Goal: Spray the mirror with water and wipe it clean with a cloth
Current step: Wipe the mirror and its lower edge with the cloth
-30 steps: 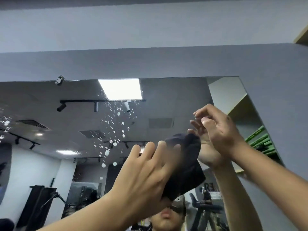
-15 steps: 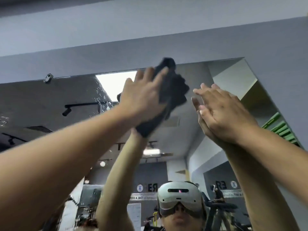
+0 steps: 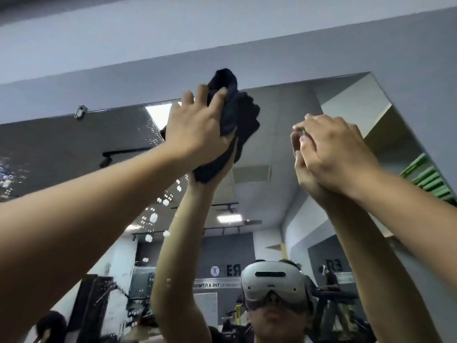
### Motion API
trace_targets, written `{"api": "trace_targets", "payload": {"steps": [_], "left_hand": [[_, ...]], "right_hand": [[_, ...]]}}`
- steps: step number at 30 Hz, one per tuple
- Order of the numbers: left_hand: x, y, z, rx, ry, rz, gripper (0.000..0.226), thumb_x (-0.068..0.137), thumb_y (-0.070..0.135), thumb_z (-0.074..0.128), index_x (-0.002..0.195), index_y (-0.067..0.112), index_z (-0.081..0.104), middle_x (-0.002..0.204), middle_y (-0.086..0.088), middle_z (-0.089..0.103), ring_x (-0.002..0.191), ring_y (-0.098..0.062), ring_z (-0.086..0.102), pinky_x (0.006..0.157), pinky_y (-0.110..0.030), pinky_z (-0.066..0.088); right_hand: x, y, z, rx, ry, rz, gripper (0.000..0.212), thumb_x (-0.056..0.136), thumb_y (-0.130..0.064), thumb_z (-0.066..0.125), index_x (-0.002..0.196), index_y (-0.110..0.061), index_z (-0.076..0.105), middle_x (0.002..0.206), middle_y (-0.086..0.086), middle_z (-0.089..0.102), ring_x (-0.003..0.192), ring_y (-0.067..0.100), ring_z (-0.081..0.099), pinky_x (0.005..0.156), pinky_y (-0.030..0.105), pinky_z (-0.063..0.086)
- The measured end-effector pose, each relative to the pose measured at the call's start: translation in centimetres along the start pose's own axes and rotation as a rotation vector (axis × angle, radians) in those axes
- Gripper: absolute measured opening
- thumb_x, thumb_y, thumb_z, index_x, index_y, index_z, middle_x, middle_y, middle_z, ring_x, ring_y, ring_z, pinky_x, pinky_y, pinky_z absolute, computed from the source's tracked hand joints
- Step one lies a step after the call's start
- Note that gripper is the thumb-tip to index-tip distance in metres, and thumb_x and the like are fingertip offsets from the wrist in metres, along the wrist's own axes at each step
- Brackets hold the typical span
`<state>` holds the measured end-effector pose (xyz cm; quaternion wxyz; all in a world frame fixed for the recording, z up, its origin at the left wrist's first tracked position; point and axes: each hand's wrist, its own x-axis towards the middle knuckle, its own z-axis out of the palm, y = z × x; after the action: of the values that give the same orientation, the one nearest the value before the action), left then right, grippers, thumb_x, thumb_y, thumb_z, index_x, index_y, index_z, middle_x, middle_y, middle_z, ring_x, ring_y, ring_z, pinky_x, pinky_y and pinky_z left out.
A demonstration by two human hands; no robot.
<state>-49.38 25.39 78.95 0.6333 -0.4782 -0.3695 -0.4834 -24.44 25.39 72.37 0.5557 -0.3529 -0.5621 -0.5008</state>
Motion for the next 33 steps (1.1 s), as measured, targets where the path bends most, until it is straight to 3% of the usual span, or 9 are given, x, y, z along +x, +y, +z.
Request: {"api": "trace_targets", "payload": {"steps": [4,9,13,15,20,23,28,30,33], "left_hand": [[-7.6,1.5,-2.7,-0.074,0.005,0.257,0.081,0.083,0.059,0.059,0.15,0.019,0.04,0.135,-0.015,0.05,0.107,-0.038,0.052,0.086,-0.047,0.045],[-17.1,3.1,-5.2,-0.155,-0.022,0.458,0.086,0.074,0.055,0.068,0.148,0.015,0.05,0.14,-0.021,0.056,0.094,-0.036,0.054,0.075,-0.046,0.045],[-19.1,2.6,-5.2,-0.241,0.025,0.596,0.077,0.083,0.052,0.068,0.149,0.019,0.047,0.141,-0.02,0.057,0.088,-0.033,0.056,0.072,-0.043,0.044],[-18.1,1.7,-4.7,-0.279,0.019,0.613,0.075,0.085,0.054,0.063,0.15,0.022,0.045,0.14,-0.017,0.057,0.091,-0.033,0.056,0.073,-0.043,0.044],[-11.5,-2.2,-2.6,-0.23,0.009,0.4,0.077,0.082,0.054,0.059,0.15,0.023,0.042,0.133,-0.012,0.056,0.105,-0.038,0.057,0.083,-0.048,0.051],[-5.1,-6.0,-0.6,-0.133,0.004,0.136,0.071,0.084,0.058,0.044,0.147,0.025,0.043,0.127,-0.016,0.052,0.107,-0.043,0.056,0.082,-0.052,0.051],[2.8,-9.5,1.8,0.034,-0.149,-0.384,0.061,0.096,0.051,0.047,0.147,0.022,0.032,0.136,-0.018,0.041,0.126,-0.043,0.043,0.099,-0.057,0.044],[3.4,-8.4,2.0,0.093,-0.157,-0.444,0.062,0.095,0.05,0.048,0.148,0.021,0.032,0.139,-0.018,0.039,0.129,-0.042,0.041,0.101,-0.057,0.04],[2.1,-6.9,1.9,0.1,-0.096,-0.328,0.064,0.094,0.051,0.051,0.148,0.022,0.033,0.14,-0.017,0.038,0.128,-0.04,0.041,0.1,-0.055,0.039]], "right_hand": [[0.7,-2.9,0.7,0.18,0.096,0.01,0.039,0.095,-0.024,0.035,0.123,-0.014,0.061,0.127,0.009,0.061,0.112,0.031,0.054,0.095,0.045,0.041],[1.3,-6.1,1.6,0.345,0.063,-0.07,0.036,0.095,-0.024,0.037,0.12,-0.015,0.062,0.126,0.005,0.061,0.11,0.026,0.058,0.094,0.04,0.043],[1.1,-6.0,3.0,0.197,-0.055,-0.088,0.047,0.097,-0.027,0.032,0.137,-0.018,0.056,0.152,0.005,0.048,0.141,0.026,0.04,0.112,0.042,0.03],[1.3,-5.8,3.3,0.159,-0.089,-0.087,0.05,0.096,-0.023,0.031,0.142,-0.019,0.052,0.157,0.003,0.042,0.148,0.025,0.032,0.116,0.043,0.025],[1.4,-5.7,3.5,0.133,-0.097,-0.083,0.052,0.092,-0.016,0.031,0.138,-0.019,0.055,0.158,0.003,0.041,0.148,0.026,0.031,0.117,0.041,0.024],[1.3,-5.9,3.5,0.123,-0.068,-0.095,0.057,0.086,-0.021,0.028,0.136,-0.017,0.057,0.155,0.004,0.045,0.145,0.028,0.036,0.116,0.043,0.027],[1.2,-6.0,3.3,0.103,-0.042,-0.1,0.048,0.086,-0.018,0.035,0.126,-0.014,0.061,0.142,0.006,0.055,0.132,0.031,0.047,0.104,0.039,0.034],[1.0,-6.1,3.3,0.112,-0.031,-0.103,0.051,0.085,-0.02,0.034,0.128,-0.014,0.06,0.141,0.006,0.056,0.13,0.031,0.048,0.104,0.04,0.034],[1.1,-6.1,3.3,0.114,-0.008,-0.106,0.044,0.09,-0.017,0.038,0.127,-0.012,0.06,0.132,0.009,0.059,0.124,0.031,0.05,0.101,0.041,0.035]]}}
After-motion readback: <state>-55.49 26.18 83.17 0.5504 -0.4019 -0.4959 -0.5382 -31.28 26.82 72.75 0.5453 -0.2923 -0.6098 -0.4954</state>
